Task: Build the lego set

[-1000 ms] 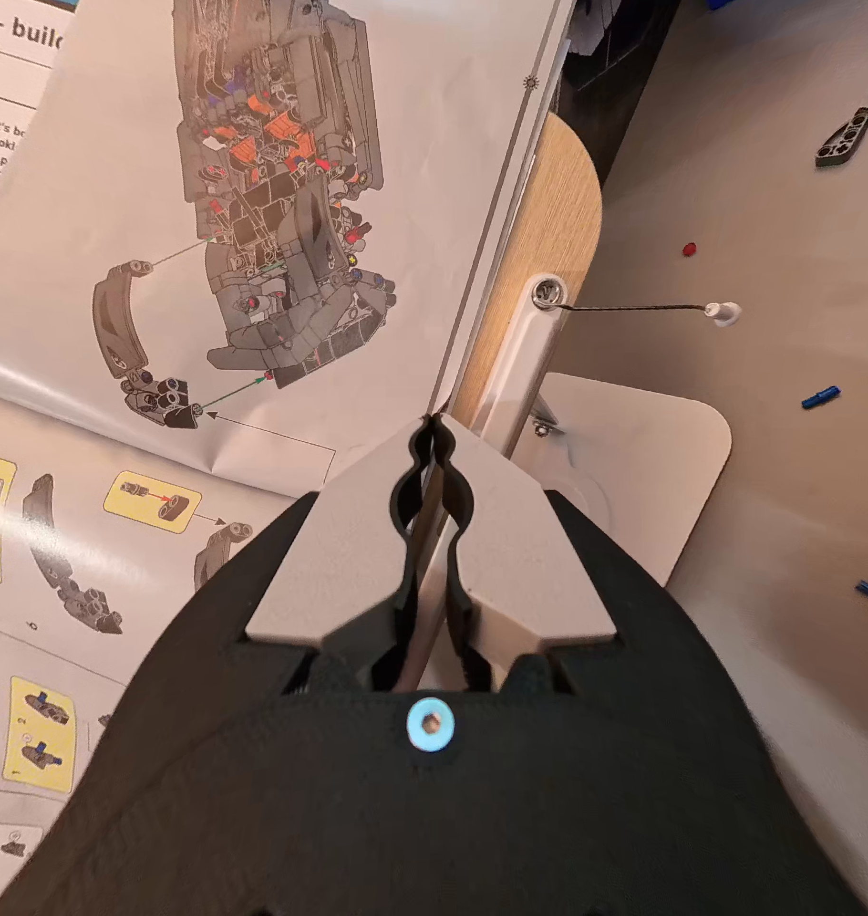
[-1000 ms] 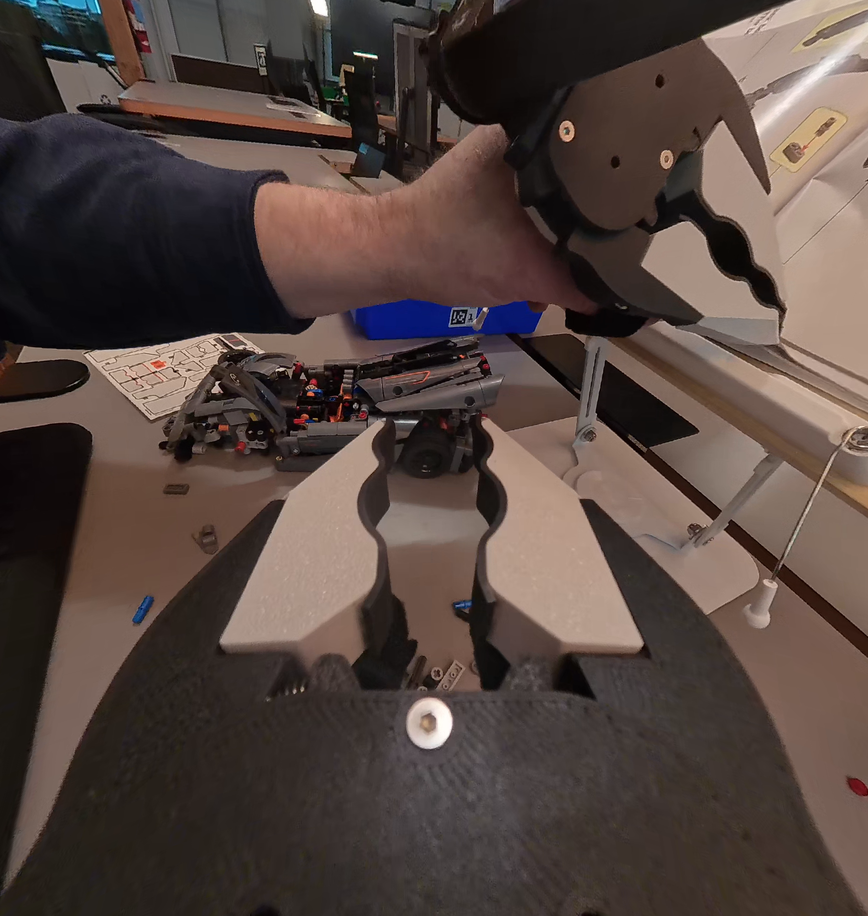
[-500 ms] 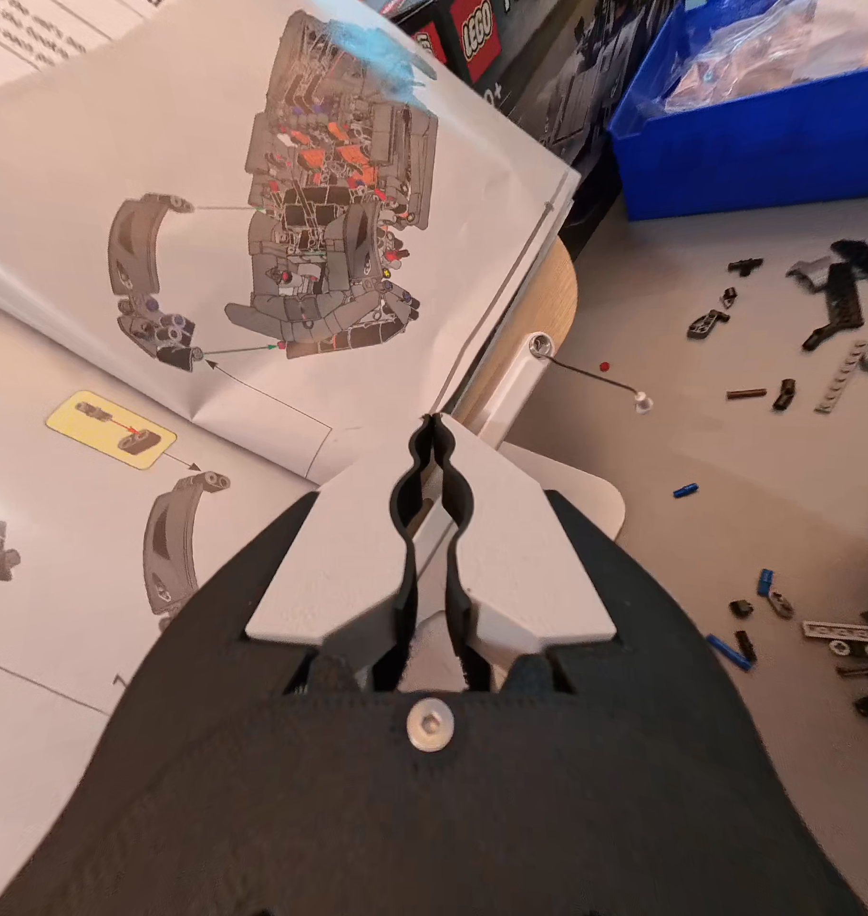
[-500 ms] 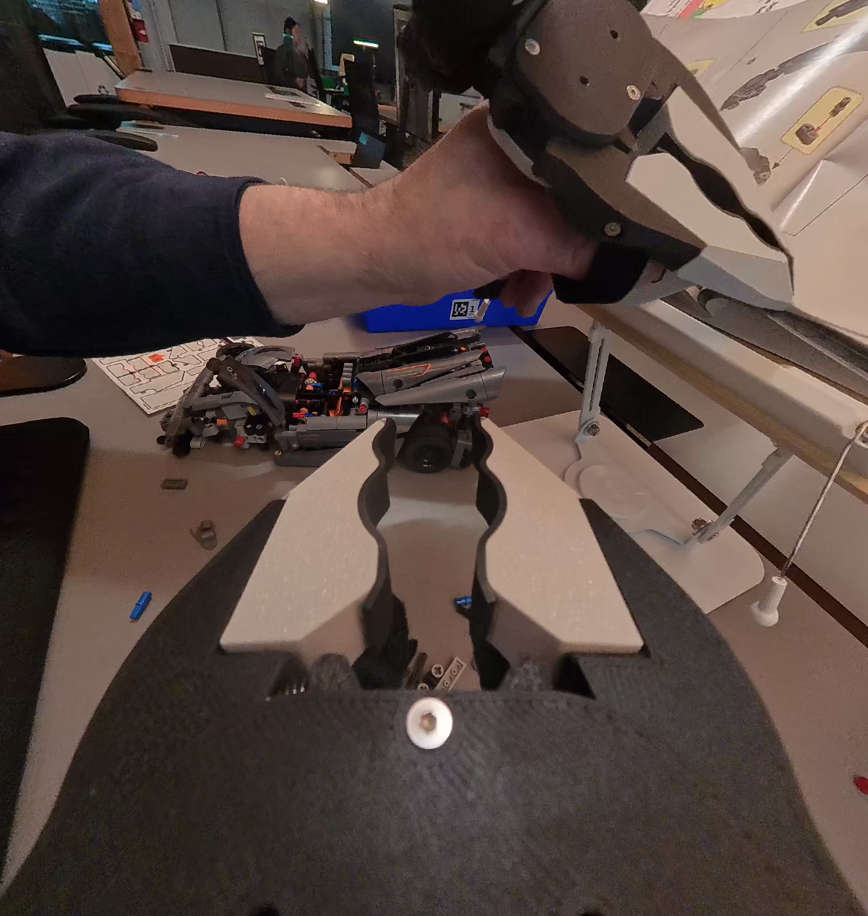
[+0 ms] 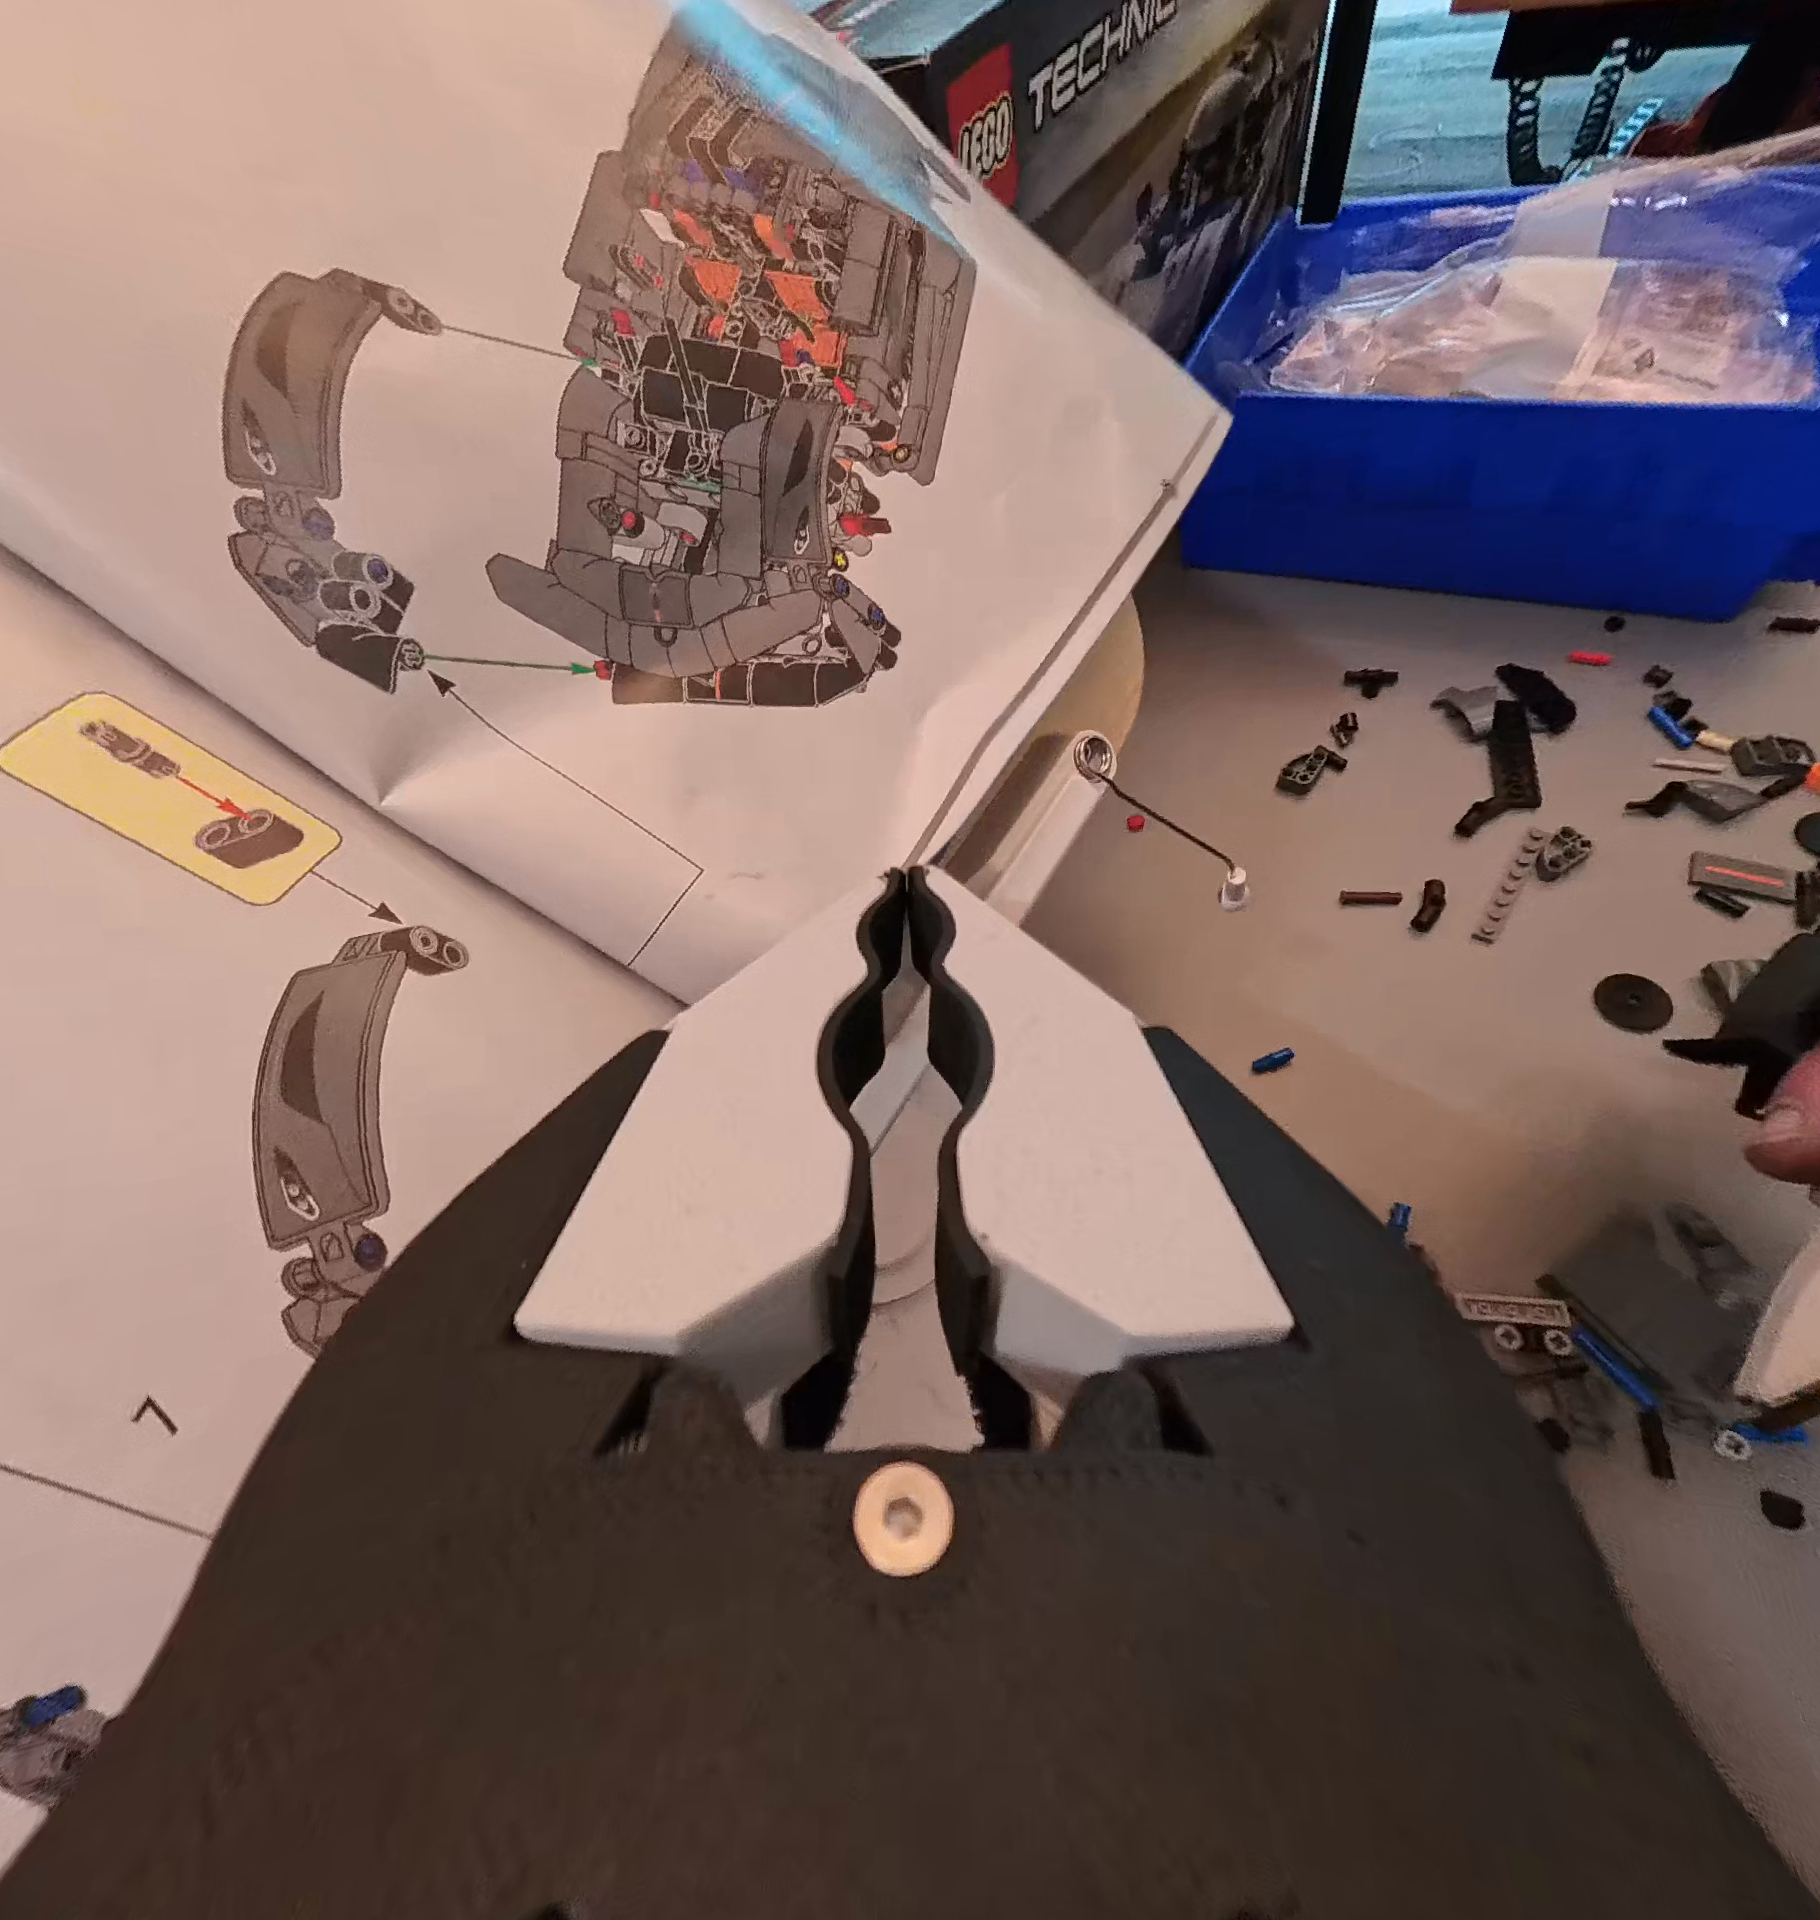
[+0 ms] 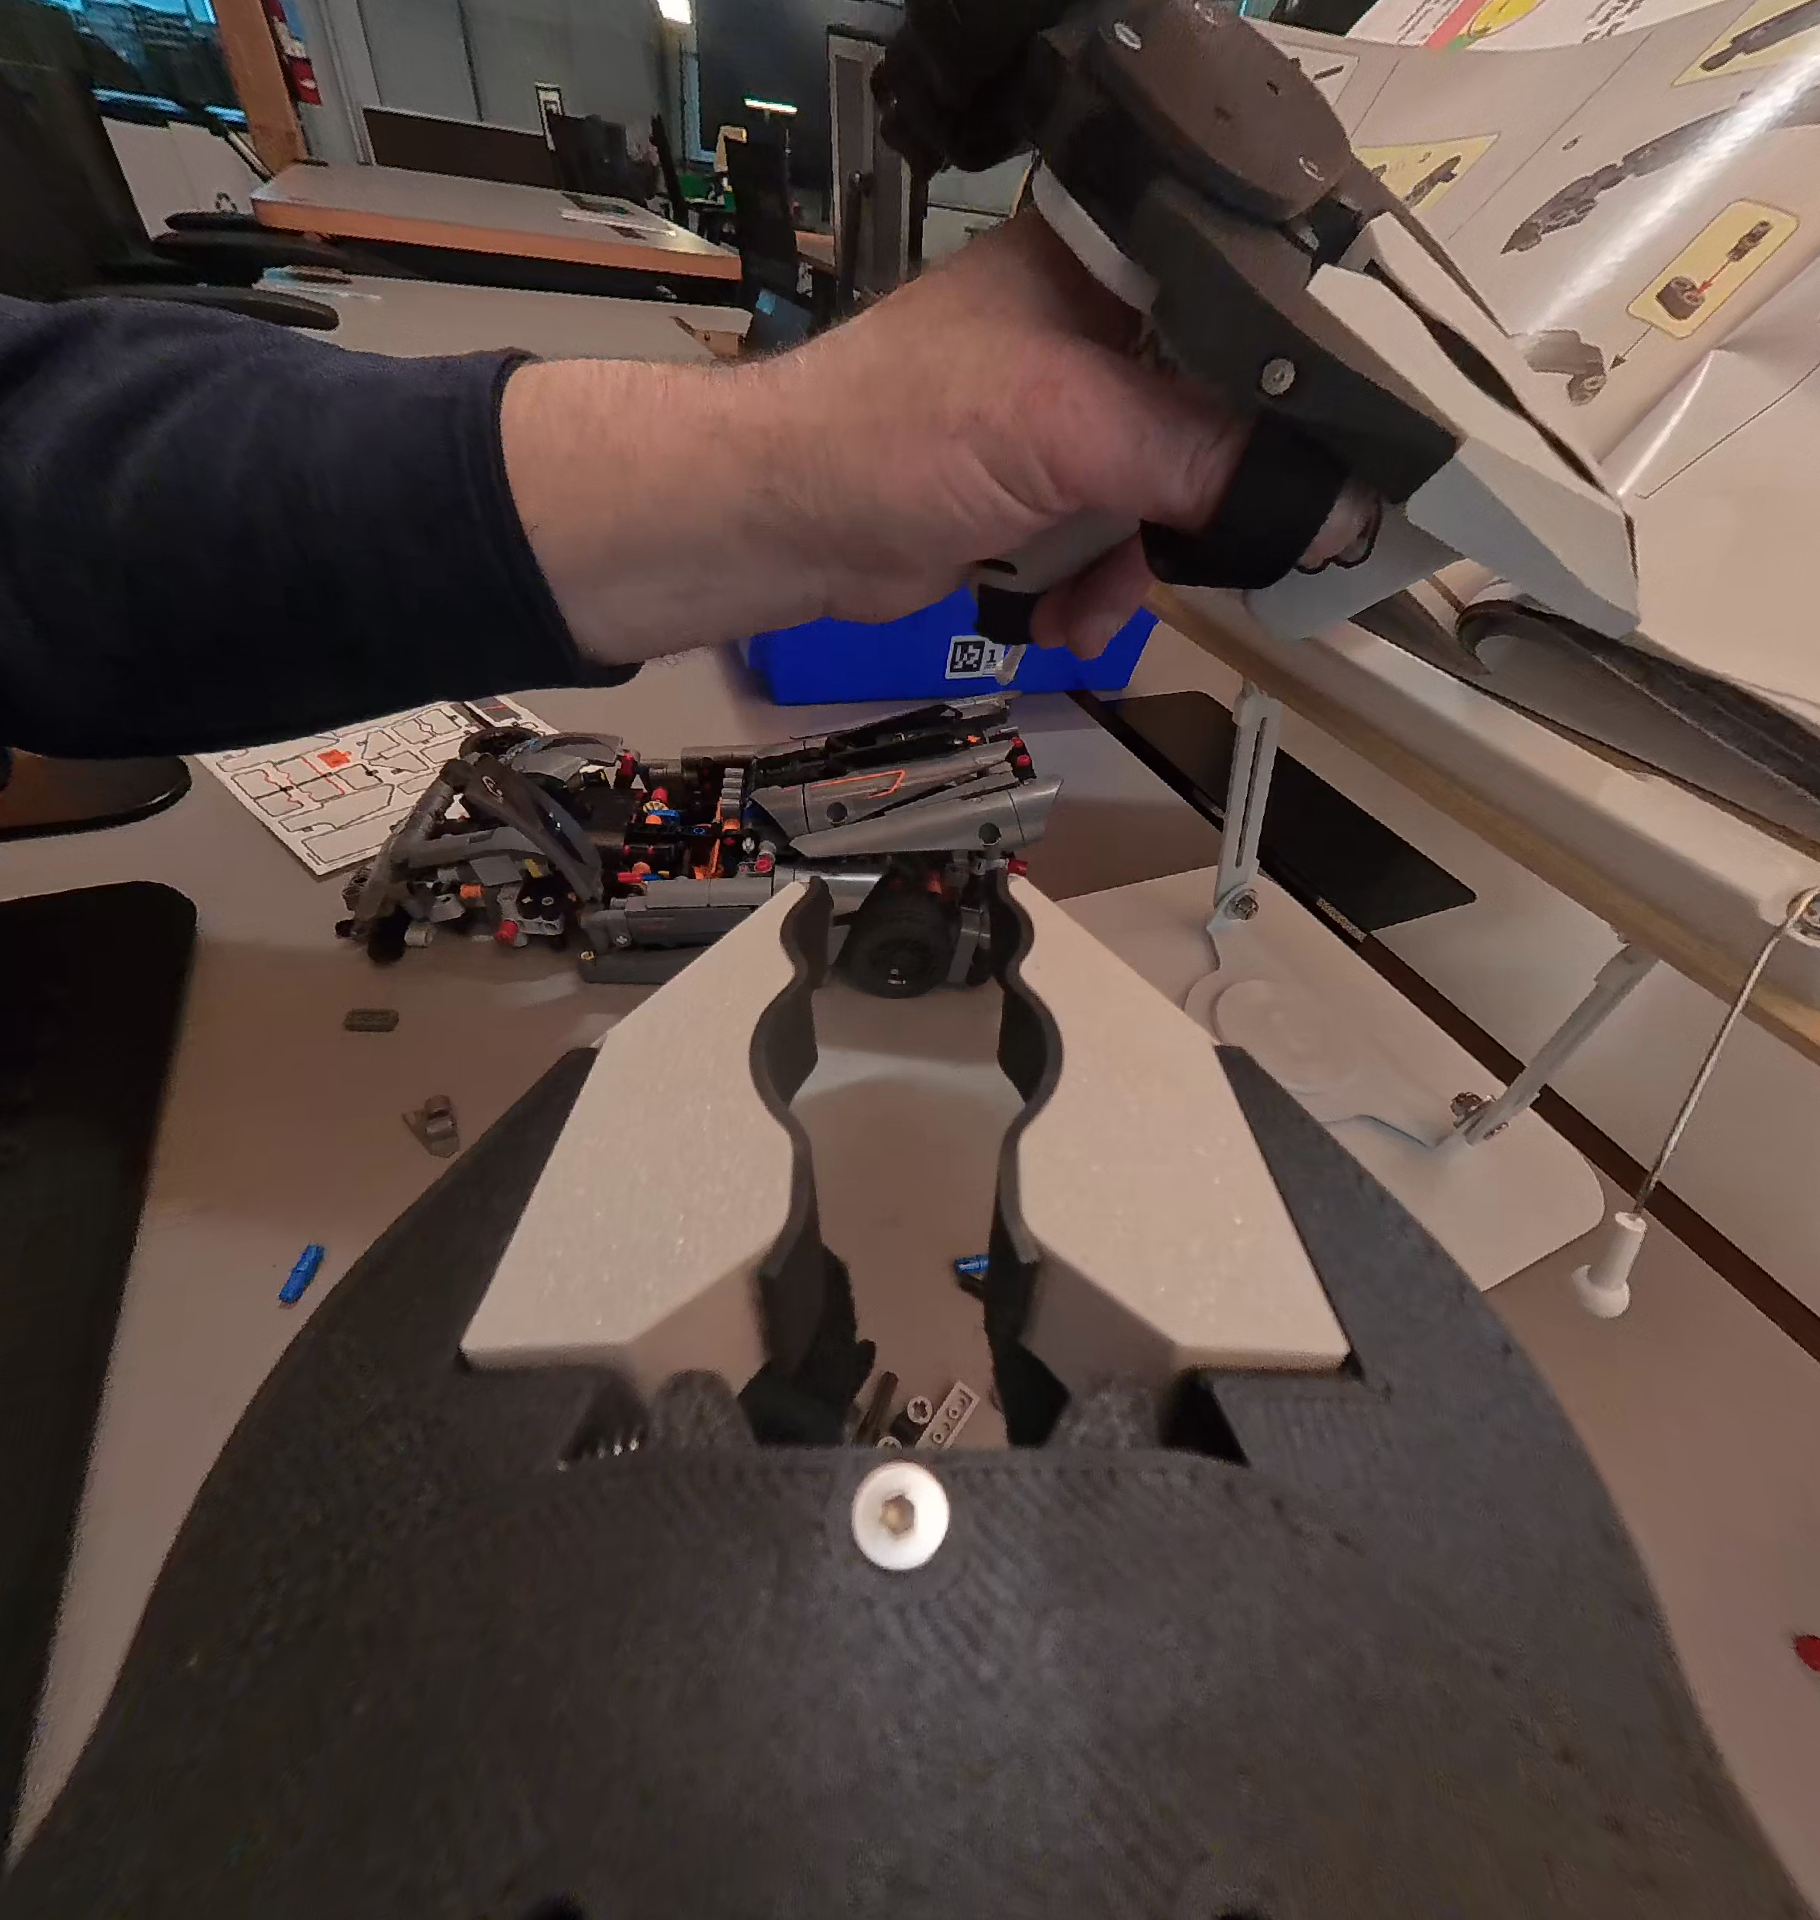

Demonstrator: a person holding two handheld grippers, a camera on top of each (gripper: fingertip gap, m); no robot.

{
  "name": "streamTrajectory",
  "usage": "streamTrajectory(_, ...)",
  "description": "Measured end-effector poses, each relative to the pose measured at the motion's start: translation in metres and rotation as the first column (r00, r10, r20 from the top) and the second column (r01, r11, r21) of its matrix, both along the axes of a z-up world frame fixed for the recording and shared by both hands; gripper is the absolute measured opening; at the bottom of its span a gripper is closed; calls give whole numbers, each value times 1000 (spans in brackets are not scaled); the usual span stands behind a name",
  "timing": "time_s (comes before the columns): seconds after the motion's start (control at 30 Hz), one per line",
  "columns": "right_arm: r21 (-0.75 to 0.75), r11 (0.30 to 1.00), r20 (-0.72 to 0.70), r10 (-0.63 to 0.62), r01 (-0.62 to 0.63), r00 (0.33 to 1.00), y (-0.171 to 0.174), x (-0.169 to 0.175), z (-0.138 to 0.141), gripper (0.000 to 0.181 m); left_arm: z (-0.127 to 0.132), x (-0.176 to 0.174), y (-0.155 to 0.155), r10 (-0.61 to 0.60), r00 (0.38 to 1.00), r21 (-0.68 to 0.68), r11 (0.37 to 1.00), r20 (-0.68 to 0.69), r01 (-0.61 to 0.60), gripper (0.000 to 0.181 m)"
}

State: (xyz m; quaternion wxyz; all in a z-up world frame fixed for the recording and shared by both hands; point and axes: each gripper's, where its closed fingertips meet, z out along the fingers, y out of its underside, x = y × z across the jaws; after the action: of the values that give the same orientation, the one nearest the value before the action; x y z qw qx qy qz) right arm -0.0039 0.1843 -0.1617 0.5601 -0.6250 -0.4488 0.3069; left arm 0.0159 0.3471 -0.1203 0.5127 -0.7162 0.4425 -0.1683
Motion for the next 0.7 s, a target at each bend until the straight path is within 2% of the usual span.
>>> streamTrajectory(0.17,1,1000,0,0,0,1000,0,0,0,29,0,2,-1,-4,1000,12,1000,-13,4,0)
streamTrajectory(0.37,3,1000,-7,1,-1,1000,-1,0,2,29,3,1,-2,-5,999,-25,1000,51,7,0)
streamTrajectory(0.47,4,1000,-6,3,-3,1000,-1,0,2,28,11,1,1,44,997,94,994,58,-49,0)
streamTrajectory(0.53,4,1000,-4,3,-3,1000,-1,0,2,28,10,2,2,66,998,154,986,11,-67,0)
streamTrajectory(0.7,4,1000,-4,2,-2,1000,-1,0,2,28,15,4,3,86,996,180,980,2,-85,0)
